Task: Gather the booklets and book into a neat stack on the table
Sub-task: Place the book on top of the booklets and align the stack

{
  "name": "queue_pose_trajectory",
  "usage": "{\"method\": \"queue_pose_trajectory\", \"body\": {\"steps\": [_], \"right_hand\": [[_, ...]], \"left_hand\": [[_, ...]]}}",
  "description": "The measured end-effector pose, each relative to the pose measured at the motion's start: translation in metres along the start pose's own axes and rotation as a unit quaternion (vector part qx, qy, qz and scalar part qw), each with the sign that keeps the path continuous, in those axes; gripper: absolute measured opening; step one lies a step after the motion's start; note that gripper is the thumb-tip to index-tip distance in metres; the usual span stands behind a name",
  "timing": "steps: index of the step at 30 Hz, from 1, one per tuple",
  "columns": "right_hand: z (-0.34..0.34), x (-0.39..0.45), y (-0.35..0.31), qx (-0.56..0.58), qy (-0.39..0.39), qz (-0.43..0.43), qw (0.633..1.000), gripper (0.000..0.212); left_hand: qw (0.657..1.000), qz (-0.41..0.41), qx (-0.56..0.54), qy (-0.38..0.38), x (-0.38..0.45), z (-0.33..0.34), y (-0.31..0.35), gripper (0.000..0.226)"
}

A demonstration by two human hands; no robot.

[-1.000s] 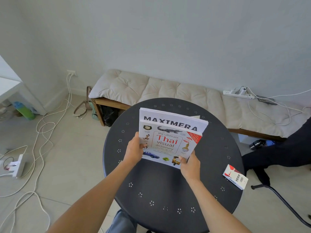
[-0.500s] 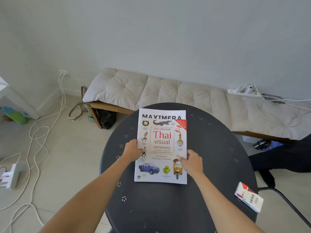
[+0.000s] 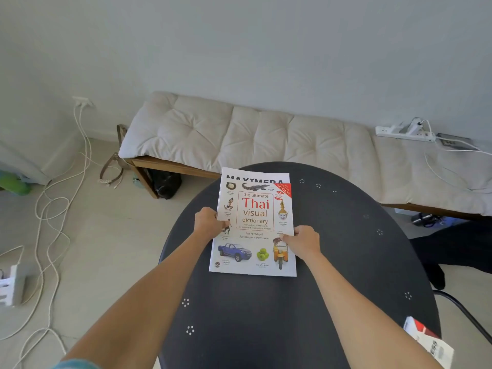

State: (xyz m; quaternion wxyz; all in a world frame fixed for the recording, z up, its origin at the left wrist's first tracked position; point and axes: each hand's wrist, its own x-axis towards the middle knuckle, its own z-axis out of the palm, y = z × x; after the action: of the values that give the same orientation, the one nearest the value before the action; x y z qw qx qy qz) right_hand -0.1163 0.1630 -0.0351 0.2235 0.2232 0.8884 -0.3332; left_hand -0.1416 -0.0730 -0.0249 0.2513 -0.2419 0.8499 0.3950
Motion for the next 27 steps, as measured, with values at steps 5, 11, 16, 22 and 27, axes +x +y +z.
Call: {"method": "queue_pose_trajectory", "body": {"steps": [5, 11, 16, 22, 27], "right_hand": [[-0.001, 0.024, -0.013, 0.015, 0.007, 0.008, 1.000, 0.016], [-0.001, 0.031, -0.017, 0.025, 0.024, 0.013, 0.999, 0.018], [0.000, 0.028, -0.020, 0.004, 0.062, 0.012, 0.998, 0.023], [0.009, 0.025, -0.020, -0.028, 0.086, 0.004, 0.996, 0.026], [-0.001, 0.008, -0.008, -0.061, 0.065, -0.026, 0.996, 0.029]], "left_hand": [[1.000, 0.009, -0.009, 0.014, 0.022, -0.005, 0.015, 0.017], [0.999, 0.022, 0.002, 0.043, 0.033, -0.004, 0.020, 0.020], [0.997, 0.018, 0.015, 0.077, 0.035, 0.001, 0.019, 0.023], [0.994, 0.041, 0.048, 0.093, 0.028, 0.006, 0.022, 0.020], [0.985, 0.064, 0.129, 0.091, 0.015, 0.010, 0.024, 0.031]]}}
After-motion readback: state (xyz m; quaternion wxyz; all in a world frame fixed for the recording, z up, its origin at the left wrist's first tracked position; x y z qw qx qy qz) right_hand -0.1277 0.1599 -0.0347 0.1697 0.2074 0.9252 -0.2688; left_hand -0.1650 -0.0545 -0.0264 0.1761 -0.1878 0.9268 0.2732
